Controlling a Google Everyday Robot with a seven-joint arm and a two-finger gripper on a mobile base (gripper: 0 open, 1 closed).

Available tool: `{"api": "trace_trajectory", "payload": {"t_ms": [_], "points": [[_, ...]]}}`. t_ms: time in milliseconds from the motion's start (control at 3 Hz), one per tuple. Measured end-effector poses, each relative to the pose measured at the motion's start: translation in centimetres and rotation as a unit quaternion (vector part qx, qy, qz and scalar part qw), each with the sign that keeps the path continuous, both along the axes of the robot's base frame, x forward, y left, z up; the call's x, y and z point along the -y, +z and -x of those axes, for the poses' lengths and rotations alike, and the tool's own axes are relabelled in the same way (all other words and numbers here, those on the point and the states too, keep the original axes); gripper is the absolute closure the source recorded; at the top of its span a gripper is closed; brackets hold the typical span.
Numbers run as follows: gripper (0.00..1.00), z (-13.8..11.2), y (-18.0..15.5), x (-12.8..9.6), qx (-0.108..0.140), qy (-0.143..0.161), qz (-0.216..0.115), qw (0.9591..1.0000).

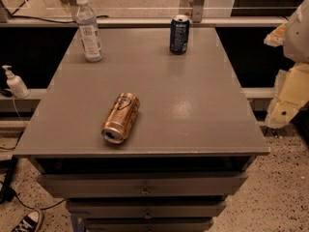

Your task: Knock blue plastic bottle over

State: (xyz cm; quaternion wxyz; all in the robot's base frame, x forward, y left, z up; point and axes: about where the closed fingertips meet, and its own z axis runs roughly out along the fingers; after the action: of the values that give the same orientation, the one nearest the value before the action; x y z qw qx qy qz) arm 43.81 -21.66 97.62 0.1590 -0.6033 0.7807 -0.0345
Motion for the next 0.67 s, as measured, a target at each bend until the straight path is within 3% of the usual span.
{"api": "trace_trajectory", "payload": {"t_ms": [333,667], "points": [[0.00,0.00,0.00,0.00,0.000,0.000,0.000,1.0000],[0.00,-0.68,-0.53,-0.54,0.003,-0.010,-0.039,0.9992]]}}
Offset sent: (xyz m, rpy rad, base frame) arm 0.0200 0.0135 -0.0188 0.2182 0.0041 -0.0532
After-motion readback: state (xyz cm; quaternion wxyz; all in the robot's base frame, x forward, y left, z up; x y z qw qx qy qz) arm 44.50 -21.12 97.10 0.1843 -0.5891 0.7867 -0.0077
